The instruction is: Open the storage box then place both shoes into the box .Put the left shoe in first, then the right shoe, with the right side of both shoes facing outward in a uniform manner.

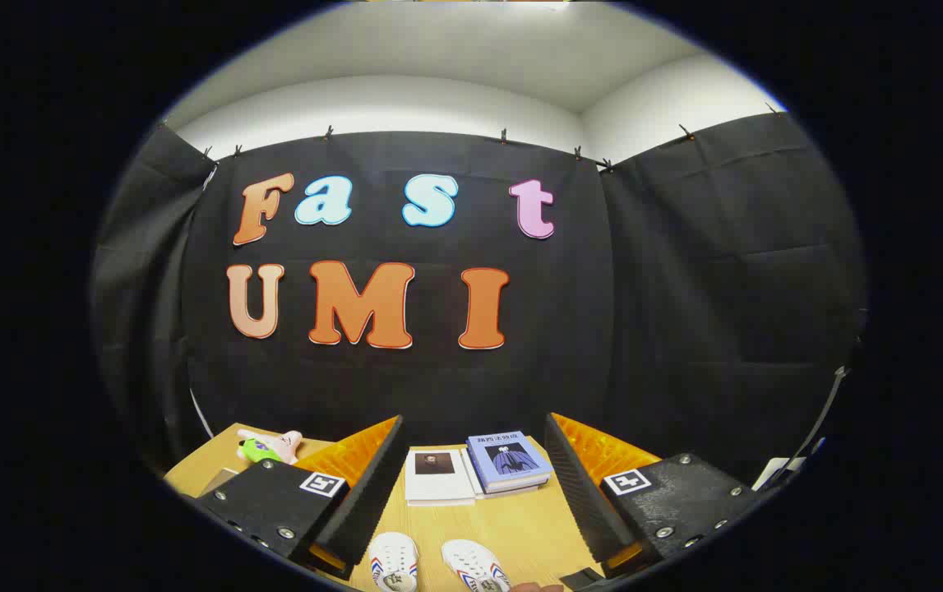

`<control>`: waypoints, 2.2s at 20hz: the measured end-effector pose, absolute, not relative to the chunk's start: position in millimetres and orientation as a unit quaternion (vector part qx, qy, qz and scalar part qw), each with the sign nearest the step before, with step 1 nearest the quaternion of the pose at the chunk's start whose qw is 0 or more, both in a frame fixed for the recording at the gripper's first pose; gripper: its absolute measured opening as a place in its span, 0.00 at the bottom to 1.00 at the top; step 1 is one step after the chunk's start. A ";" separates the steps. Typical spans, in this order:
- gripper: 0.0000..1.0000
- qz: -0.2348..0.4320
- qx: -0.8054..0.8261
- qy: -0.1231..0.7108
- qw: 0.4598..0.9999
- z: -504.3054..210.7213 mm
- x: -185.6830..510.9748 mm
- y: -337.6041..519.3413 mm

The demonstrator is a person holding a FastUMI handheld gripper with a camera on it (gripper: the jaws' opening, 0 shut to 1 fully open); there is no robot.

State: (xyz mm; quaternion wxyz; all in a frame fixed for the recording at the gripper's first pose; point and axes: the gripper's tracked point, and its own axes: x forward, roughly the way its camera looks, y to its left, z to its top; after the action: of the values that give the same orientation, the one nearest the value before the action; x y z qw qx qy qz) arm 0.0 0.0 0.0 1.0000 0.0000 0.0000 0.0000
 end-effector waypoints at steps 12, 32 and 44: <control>0.99 0.018 0.029 0.028 0.999 -22.8 6.3 10.9; 0.98 0.112 0.153 0.200 0.961 -162.9 17.5 63.2; 0.98 0.282 0.374 0.356 0.808 -266.7 1.2 170.1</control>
State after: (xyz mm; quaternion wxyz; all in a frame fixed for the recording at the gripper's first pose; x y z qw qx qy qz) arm 1.2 170.1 -266.7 0.8085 0.3744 0.3558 0.2822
